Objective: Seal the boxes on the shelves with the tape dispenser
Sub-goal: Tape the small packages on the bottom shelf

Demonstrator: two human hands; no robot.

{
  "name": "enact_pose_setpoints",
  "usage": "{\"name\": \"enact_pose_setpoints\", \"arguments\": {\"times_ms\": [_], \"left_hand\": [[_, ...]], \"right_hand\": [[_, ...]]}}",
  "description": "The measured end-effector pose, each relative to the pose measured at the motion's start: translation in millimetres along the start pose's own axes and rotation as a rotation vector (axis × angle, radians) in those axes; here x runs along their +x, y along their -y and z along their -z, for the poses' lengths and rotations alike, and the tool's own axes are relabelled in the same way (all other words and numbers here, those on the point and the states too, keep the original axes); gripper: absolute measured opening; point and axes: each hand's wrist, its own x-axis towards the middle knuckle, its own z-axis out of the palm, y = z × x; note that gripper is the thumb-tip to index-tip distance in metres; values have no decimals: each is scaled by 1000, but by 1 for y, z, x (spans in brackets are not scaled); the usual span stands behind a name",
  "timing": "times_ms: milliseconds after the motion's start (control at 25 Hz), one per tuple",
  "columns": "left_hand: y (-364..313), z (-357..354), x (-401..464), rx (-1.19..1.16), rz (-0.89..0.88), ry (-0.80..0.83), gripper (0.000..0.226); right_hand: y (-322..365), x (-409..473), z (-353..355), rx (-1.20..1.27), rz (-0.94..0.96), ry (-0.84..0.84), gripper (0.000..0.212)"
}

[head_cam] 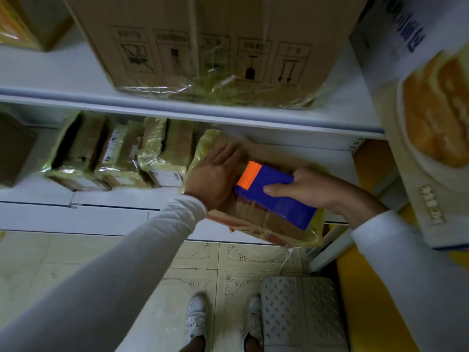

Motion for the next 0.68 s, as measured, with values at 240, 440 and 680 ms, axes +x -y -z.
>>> {"name": "enact_pose_setpoints", "arguments": {"times_ms": [240, 440, 680], "left_hand": [[27, -7, 3, 108, -86, 132, 50], [30, -7, 11, 83, -139, 140, 57], [43, -9, 24, 210, -190, 294, 71]], "right_hand": [[3, -16, 1, -9, 54, -29, 49], [-24, -56, 24, -63, 126, -48, 53], [-79, -103, 30, 189, 148, -11, 24]]}}
